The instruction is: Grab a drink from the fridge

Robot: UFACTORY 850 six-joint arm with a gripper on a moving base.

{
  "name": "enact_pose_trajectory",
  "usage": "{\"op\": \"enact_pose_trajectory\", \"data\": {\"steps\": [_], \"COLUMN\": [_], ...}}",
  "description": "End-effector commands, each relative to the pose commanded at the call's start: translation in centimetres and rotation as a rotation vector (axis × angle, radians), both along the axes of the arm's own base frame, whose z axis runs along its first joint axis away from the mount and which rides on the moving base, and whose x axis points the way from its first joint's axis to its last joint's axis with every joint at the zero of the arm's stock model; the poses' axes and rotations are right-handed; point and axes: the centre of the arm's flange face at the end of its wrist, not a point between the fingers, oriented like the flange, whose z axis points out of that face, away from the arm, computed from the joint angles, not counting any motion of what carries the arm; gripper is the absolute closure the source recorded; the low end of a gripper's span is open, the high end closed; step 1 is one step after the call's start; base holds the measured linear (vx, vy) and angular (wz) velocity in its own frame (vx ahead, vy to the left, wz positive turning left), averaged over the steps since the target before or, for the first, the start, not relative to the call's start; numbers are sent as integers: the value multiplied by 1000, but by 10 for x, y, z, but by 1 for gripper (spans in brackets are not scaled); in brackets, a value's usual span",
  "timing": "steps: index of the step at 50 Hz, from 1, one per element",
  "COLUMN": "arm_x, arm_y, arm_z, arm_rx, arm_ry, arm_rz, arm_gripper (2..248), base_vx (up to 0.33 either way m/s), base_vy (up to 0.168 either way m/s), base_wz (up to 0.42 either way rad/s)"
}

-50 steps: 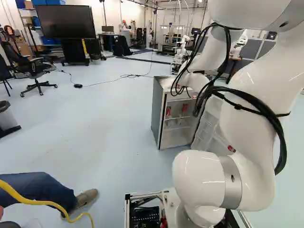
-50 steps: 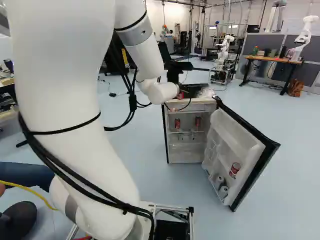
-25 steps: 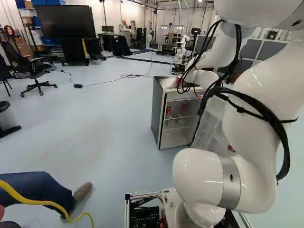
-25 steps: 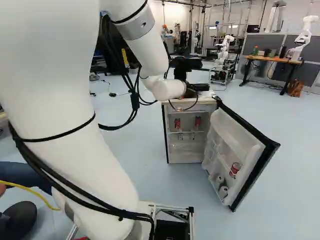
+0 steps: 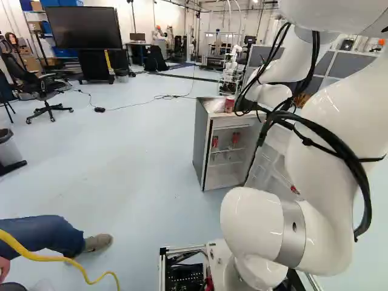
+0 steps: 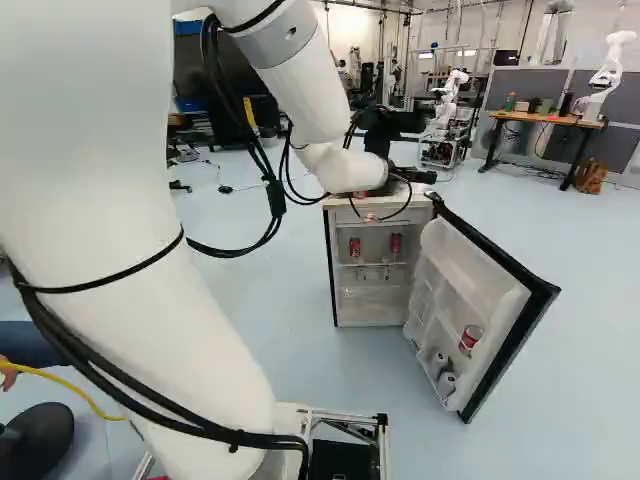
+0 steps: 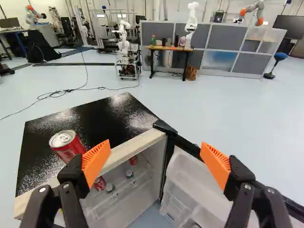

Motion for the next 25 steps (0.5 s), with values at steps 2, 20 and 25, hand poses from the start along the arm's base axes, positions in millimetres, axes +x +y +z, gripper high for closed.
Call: {"op": "enact_pose_trajectory", "data": {"steps": [2,20,25], "arm_x": [-1,-14,-18], "arm_y": [-3,-26,-33], "arm_z": [1,10,13], "arm_rx": [5,59,76], "arm_ry": [6,69,86], "arm_rz": [-5,-48,-60], "arm_gripper": [3,3,3], "base_vx": [0,0,0], "base_vy": [0,0,0], "base_wz": [0,0,0]}}
